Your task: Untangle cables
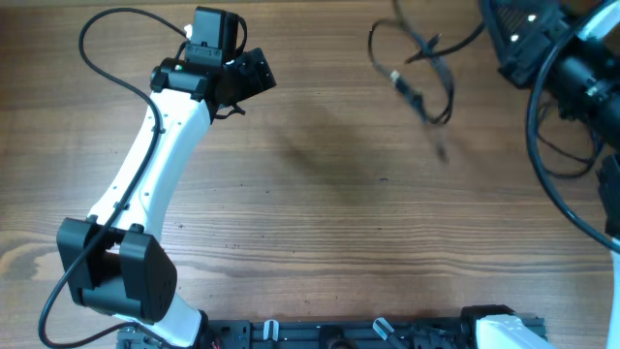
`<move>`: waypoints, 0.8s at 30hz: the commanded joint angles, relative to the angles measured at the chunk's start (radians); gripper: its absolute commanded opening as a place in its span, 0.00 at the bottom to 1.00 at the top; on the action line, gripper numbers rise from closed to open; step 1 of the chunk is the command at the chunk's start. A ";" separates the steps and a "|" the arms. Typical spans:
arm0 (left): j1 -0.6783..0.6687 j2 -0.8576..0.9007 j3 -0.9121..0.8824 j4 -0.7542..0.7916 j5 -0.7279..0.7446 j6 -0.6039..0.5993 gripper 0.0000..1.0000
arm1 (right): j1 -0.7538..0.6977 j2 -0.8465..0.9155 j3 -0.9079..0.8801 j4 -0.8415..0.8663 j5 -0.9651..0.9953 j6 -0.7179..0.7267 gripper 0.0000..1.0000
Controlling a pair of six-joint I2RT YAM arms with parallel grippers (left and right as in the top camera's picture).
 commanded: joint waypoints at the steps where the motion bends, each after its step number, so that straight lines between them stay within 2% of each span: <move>1: 0.005 0.002 0.004 0.002 -0.017 -0.010 0.93 | 0.074 0.124 0.003 -0.178 -0.045 0.046 0.04; 4: 0.005 0.002 0.004 0.002 -0.017 -0.010 0.92 | 0.146 0.264 0.003 -0.299 -0.007 0.010 0.04; 8: 0.005 0.002 0.004 -0.008 -0.017 -0.010 0.93 | 0.197 0.481 0.003 -0.341 -0.024 -0.031 0.04; 11: 0.005 0.002 0.004 -0.021 -0.021 -0.006 0.93 | 0.197 0.645 0.003 -0.352 -0.188 -0.134 0.04; 18: 0.005 0.002 0.004 -0.016 -0.047 -0.006 0.92 | 0.203 0.712 0.003 -0.455 -0.319 -0.291 0.04; 19: 0.005 0.002 0.004 -0.016 -0.047 -0.006 0.92 | 0.196 0.712 0.003 -0.464 -0.495 -0.364 0.04; 21: 0.005 0.002 0.004 -0.016 -0.047 -0.006 0.92 | 0.179 0.712 0.005 -0.454 -0.727 -0.404 0.04; 23: 0.005 0.002 0.004 -0.017 -0.047 -0.006 0.92 | 0.155 0.710 0.005 -0.420 -0.888 -0.414 0.04; 24: 0.005 0.002 0.004 -0.019 -0.047 -0.006 0.92 | 0.133 0.709 0.005 -0.378 -0.926 -0.374 0.04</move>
